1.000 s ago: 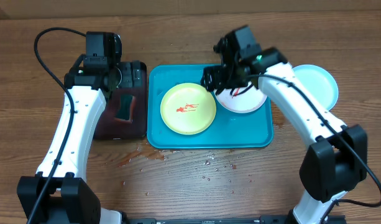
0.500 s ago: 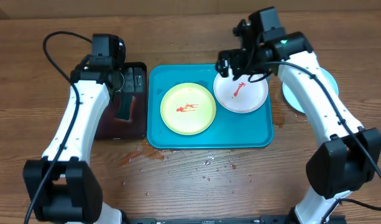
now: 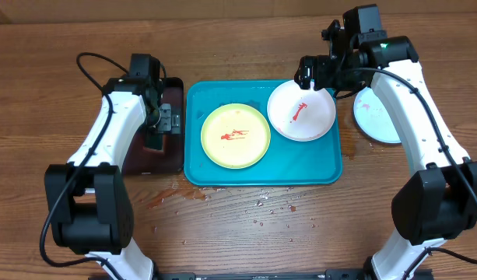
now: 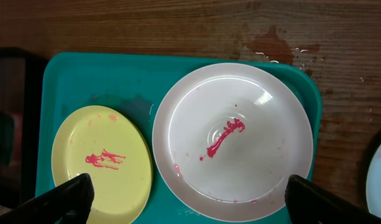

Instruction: Clean dirty plates on tray and stack at the side

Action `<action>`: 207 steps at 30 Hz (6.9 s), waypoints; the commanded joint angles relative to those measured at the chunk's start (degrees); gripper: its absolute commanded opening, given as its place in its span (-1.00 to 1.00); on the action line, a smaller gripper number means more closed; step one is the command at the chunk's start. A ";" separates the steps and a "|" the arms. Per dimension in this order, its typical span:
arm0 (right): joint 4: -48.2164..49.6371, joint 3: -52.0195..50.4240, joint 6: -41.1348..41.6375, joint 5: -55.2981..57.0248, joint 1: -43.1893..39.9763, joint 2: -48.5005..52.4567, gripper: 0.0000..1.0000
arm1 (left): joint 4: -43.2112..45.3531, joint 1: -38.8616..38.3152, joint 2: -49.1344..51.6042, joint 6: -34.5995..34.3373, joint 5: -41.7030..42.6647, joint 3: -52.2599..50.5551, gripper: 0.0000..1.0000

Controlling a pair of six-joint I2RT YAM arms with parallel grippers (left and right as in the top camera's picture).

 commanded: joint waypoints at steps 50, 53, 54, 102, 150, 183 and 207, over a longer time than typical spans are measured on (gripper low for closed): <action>-0.17 1.40 -0.44 0.02 -0.17 -1.60 1.00 | 12.26 3.06 10.12 5.60 7.26 -1.03 -0.71; -0.20 1.40 -0.44 0.02 -0.17 -1.60 1.00 | 11.98 3.04 10.10 5.35 7.23 -0.98 -0.90; -0.20 1.40 -0.46 0.02 -0.17 -1.60 1.00 | 11.67 3.04 10.08 4.96 7.23 -0.85 -0.92; -2.60 1.42 -0.44 0.00 -0.17 -1.60 1.00 | 3.32 1.11 6.21 -4.37 -4.52 9.11 -0.92; -10.86 -6.54 5.29 -1.22 8.33 -1.60 0.69 | 10.62 -20.65 17.51 -7.85 20.63 13.88 -0.91; 24.11 -30.93 8.87 2.64 15.19 -0.22 -0.25 | 9.79 -21.24 18.45 -16.04 15.10 12.09 -0.91; 28.44 -30.91 8.96 14.01 22.73 3.78 -0.92 | 6.82 -21.40 17.42 -24.41 17.68 13.35 -0.92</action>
